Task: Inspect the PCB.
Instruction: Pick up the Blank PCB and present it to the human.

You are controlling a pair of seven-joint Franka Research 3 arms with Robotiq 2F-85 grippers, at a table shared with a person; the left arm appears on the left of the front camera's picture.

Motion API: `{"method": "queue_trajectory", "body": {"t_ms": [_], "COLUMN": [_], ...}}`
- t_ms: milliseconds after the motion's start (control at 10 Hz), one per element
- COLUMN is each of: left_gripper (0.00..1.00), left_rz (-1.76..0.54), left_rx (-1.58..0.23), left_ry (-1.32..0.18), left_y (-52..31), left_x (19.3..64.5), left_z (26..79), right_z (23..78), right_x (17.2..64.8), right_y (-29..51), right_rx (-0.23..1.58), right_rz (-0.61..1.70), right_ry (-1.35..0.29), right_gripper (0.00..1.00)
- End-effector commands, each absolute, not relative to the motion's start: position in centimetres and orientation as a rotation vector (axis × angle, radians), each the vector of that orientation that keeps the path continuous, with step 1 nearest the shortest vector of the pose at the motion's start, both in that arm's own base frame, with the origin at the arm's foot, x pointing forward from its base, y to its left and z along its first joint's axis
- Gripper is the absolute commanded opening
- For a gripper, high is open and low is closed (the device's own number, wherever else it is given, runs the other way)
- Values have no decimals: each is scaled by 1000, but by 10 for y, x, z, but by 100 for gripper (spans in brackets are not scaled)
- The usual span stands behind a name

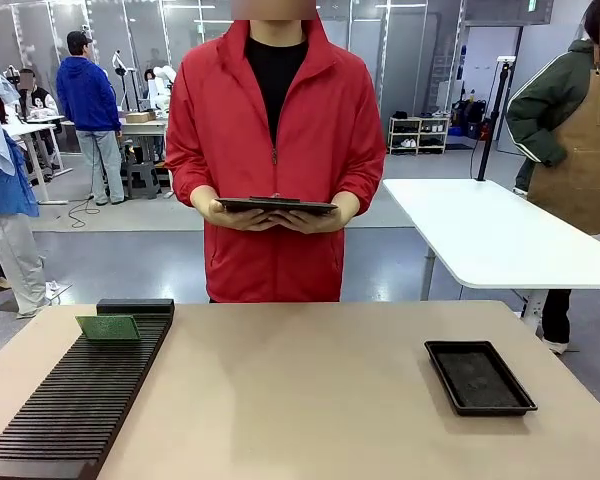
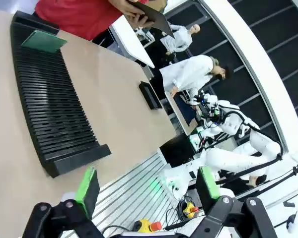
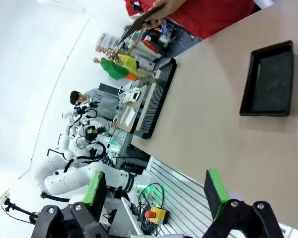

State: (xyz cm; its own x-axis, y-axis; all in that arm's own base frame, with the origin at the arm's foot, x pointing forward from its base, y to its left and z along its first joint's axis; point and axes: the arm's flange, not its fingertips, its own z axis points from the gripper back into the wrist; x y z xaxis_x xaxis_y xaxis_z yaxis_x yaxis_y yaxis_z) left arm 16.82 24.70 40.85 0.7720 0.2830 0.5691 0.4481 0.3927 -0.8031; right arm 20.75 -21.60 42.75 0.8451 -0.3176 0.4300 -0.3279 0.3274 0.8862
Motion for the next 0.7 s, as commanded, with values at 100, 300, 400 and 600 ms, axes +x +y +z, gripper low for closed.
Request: {"method": "queue_trajectory", "body": {"t_ms": [100,300,400,600], "left_gripper": [100,100,100,100], "left_rz": [-122,-104,-104,-104], "left_rx": [-1210,-1198,-1198,-1198], "left_ry": [-703,-725,-725,-725], "left_y": [222,249,249,249], "left_x": [178,169,169,169], "left_z": [405,400,400,400], "right_z": [421,425,425,425], "right_x": [207,206,206,206], "right_y": [-181,-218,-218,-218], "right_rx": [1248,1256,1256,1256], "right_rz": [37,0,0,0], "right_ry": [-633,-614,-614,-614], "right_gripper": [100,100,100,100]}}
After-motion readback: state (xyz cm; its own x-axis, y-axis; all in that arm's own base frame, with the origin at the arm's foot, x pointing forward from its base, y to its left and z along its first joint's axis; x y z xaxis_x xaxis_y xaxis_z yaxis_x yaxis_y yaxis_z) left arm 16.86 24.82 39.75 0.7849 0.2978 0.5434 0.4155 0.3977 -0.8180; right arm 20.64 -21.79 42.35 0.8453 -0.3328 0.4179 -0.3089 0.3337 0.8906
